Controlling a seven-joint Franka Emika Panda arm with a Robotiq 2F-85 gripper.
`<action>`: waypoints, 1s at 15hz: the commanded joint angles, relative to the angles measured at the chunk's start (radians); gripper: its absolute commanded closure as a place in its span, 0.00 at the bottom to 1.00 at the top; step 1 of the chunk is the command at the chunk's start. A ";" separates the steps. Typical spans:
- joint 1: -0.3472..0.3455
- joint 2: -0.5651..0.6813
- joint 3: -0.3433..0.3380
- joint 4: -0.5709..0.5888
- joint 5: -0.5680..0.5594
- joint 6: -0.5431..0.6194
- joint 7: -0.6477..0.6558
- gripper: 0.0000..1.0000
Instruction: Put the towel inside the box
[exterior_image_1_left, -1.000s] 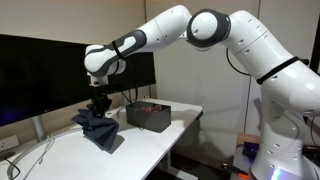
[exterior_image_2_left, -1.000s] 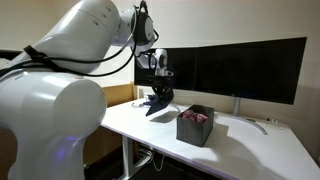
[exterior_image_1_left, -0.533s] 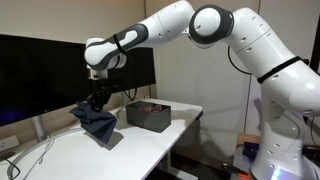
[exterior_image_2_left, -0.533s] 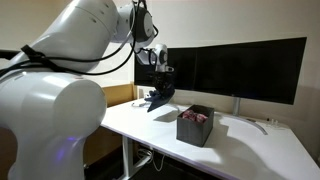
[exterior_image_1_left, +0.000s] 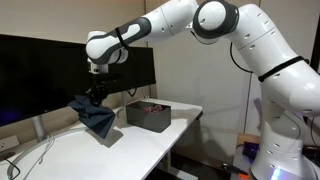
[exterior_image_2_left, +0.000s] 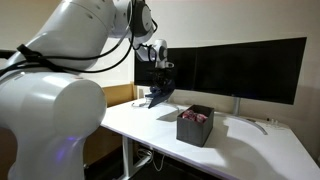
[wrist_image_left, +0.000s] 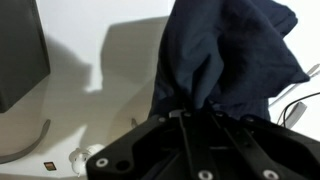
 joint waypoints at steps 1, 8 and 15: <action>-0.006 -0.068 0.001 -0.093 -0.015 0.041 0.000 0.97; -0.006 -0.041 0.007 -0.065 -0.005 0.017 0.003 0.89; -0.007 -0.048 0.007 -0.073 -0.006 0.017 0.004 0.89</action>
